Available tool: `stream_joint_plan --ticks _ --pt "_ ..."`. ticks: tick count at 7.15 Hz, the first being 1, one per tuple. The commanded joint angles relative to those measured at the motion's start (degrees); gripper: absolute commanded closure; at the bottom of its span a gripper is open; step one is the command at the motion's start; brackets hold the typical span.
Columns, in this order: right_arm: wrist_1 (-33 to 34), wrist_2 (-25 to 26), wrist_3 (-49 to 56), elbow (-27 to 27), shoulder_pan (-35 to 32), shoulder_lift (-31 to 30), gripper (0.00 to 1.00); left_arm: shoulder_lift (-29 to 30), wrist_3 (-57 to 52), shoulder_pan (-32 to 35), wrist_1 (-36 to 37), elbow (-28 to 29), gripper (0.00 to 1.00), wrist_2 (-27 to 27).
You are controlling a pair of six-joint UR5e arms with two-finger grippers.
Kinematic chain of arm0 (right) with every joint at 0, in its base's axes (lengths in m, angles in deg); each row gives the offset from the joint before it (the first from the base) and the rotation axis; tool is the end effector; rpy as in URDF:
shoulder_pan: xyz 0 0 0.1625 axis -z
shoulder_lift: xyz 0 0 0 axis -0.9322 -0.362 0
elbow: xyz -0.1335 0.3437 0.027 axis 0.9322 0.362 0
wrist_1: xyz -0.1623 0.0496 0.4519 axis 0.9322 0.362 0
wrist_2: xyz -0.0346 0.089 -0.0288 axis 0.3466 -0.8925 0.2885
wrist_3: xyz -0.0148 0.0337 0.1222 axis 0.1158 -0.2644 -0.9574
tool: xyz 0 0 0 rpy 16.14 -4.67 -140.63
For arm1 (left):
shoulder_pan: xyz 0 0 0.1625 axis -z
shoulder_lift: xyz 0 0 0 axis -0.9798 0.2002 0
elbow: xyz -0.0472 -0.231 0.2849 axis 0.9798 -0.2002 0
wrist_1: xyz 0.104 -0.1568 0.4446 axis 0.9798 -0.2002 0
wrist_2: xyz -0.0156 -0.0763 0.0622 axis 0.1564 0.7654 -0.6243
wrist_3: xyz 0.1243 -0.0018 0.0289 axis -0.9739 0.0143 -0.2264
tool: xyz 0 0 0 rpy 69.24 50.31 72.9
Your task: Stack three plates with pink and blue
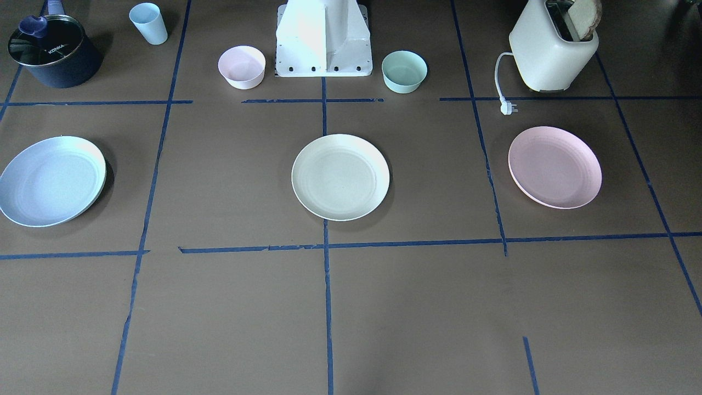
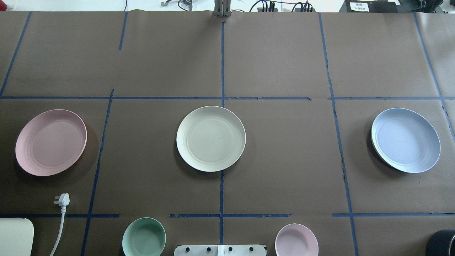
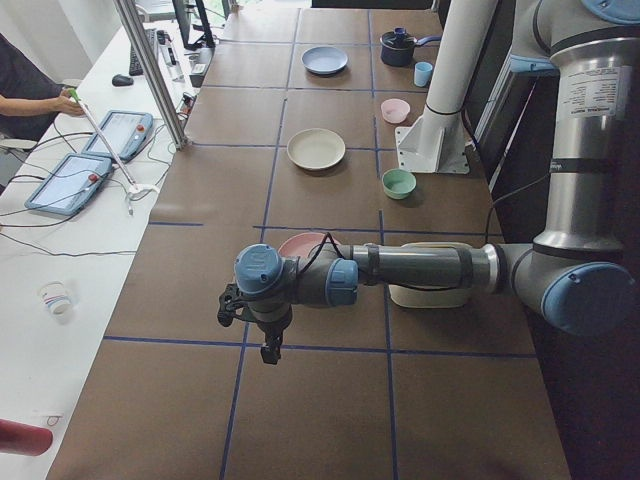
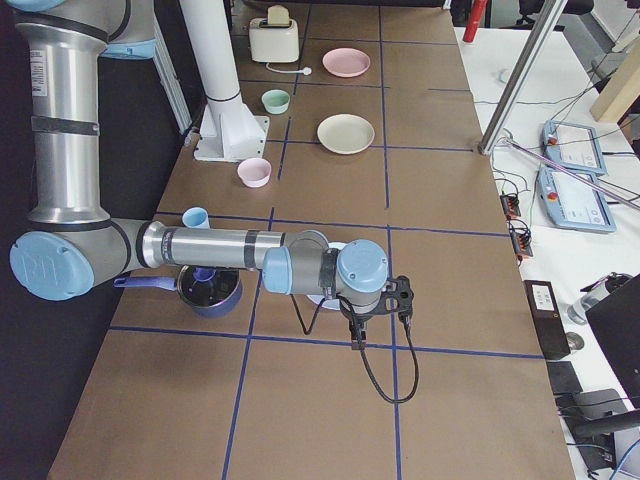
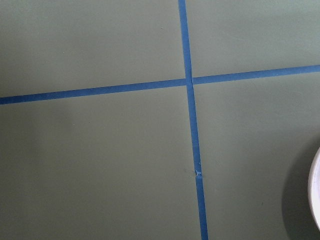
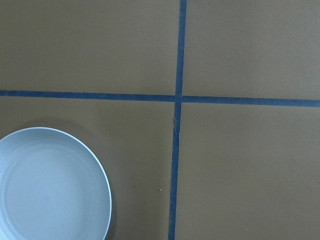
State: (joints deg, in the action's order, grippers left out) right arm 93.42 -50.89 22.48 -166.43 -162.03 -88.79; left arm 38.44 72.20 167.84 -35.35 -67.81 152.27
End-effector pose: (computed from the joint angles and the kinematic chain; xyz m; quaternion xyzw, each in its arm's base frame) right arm 0.0663 -0.5429 0.6059 0.0338 -0.4228 -0.0078 0.9055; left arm -0.0364 -0.5569 0.6245 0.0182 0.3857 0.0498 0.9211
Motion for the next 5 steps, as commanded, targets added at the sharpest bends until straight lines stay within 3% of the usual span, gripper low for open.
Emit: stream_joint_plan --ticks 1,5 --pt "0.0 0.0 0.0 -0.1 0.0 0.0 0.00 -0.1 -0.2 0.0 -0.2 0.0 0.00 0.1" --pt "0.0 -0.1 -0.1 -0.2 0.0 0.1 0.00 0.0 0.2 0.0 -0.5 -0.1 0.00 0.2"
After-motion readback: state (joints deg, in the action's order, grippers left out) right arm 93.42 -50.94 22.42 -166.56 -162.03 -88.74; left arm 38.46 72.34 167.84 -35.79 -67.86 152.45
